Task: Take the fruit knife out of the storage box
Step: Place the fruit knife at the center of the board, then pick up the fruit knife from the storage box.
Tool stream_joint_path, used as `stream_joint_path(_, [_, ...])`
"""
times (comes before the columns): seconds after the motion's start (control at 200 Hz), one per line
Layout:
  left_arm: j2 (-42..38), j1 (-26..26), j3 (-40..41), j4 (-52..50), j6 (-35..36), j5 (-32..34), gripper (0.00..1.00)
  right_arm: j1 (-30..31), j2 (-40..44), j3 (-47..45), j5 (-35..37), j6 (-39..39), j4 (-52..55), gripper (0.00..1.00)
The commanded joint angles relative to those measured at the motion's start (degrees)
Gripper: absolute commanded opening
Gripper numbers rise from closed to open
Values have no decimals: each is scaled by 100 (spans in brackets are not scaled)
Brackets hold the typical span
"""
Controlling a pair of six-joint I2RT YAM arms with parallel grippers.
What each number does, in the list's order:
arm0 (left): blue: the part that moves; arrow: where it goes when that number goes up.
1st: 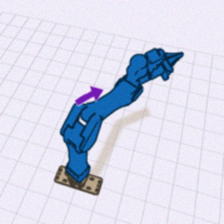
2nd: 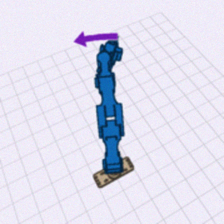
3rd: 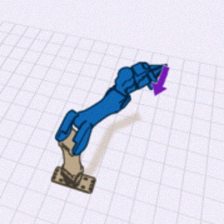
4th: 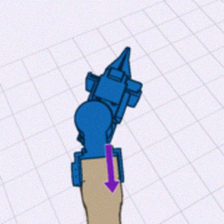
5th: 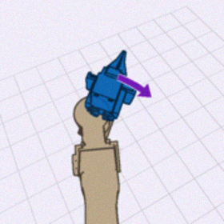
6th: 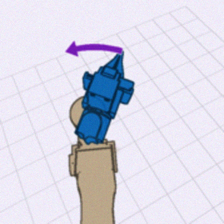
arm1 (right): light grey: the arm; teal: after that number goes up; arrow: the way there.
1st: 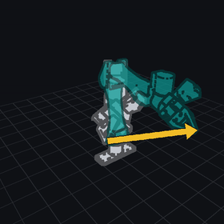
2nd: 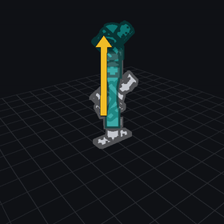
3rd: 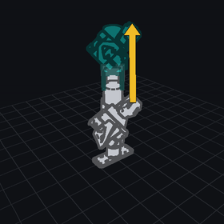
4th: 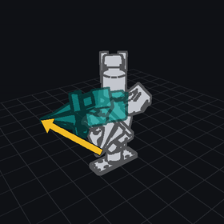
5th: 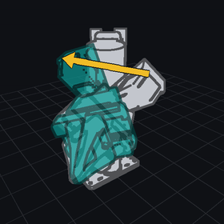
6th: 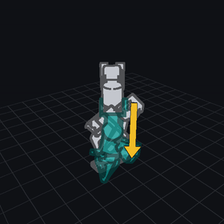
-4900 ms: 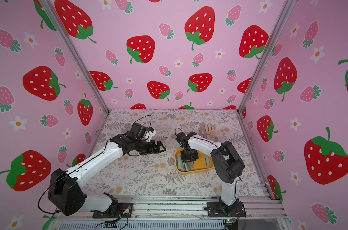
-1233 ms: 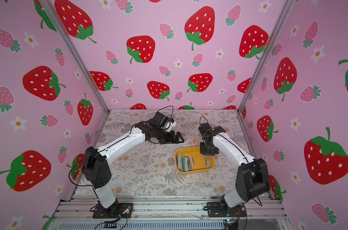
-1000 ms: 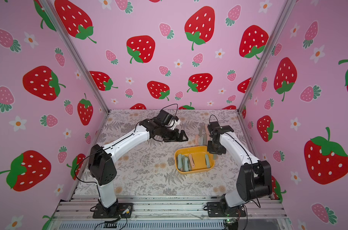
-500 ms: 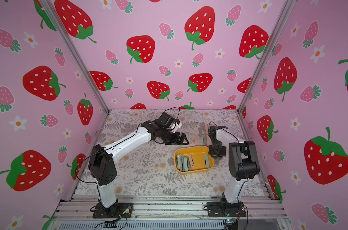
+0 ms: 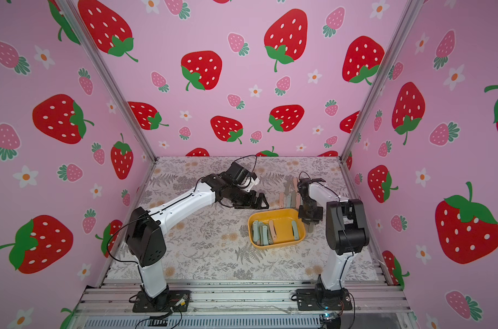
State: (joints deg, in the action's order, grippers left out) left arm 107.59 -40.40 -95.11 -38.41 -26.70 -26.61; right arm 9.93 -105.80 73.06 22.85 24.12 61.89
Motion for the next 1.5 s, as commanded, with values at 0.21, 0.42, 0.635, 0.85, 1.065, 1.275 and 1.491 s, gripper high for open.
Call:
stream_joint_path(0.21, [-277,21,127,-46,146,-9,99,-18,441,134,2,14,203,38])
stream_joint_path(0.42, [-589,54,401,-125,263,168,99,429,1060,356,-81,70,477,36])
stream_joint_path(0.635, [-1164,196,1126,-85,294,275,99,1444,1259,455,-480,384,443,36])
stream_joint_path(0.85, [-1801,399,1958,-2,253,319,99,2402,636,520,-589,669,329,36])
stream_joint_path(1.065, [-2132,546,2258,-67,267,306,99,2691,126,588,-723,754,120,36])
stream_joint_path(1.275, [-2171,645,2322,-113,336,231,99,2788,-336,800,-878,706,26,35])
stream_joint_path(1.491, [-2014,754,2226,-171,499,65,99,2779,-775,669,-1018,751,-126,38])
